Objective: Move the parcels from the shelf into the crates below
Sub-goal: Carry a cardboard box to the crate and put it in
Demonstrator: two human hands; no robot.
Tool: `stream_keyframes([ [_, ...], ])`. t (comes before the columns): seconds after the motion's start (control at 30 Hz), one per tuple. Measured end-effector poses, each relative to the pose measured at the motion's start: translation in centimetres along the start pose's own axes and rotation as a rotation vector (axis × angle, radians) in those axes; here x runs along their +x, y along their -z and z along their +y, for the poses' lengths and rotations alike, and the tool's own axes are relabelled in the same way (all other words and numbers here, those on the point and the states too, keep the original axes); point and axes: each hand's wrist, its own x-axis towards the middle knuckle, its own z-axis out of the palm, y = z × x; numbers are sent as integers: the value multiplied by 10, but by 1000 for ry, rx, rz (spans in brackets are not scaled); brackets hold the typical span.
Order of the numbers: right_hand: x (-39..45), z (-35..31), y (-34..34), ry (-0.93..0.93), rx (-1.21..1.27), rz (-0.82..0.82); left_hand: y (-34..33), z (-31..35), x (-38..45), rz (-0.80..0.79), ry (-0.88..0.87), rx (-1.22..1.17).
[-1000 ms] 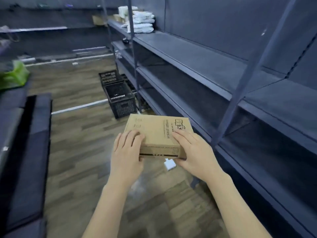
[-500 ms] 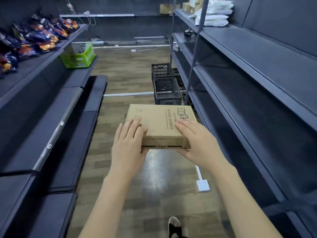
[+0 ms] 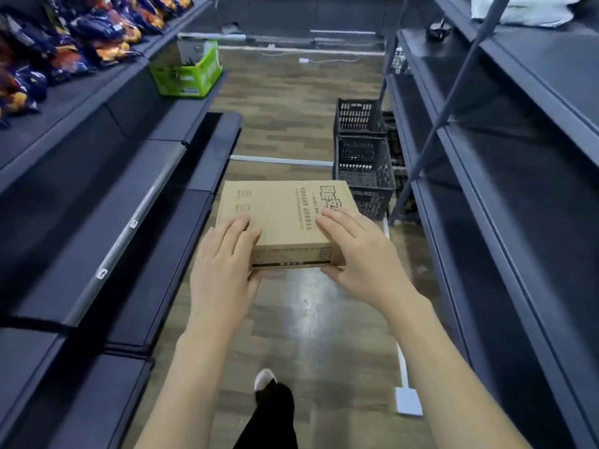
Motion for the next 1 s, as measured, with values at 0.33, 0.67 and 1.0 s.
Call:
stream_keyframes([
  [0.33, 175, 56, -62, -103, -56, 19, -55, -102, 191, -11, -83, -54],
  [0.67, 294, 132, -113, -259, -48, -26, -125, -158, 358, -89, -260, -77],
  [1.0, 467, 276, -168, -262, -28, -29, -214, -181, 562, -8, -243, -61],
])
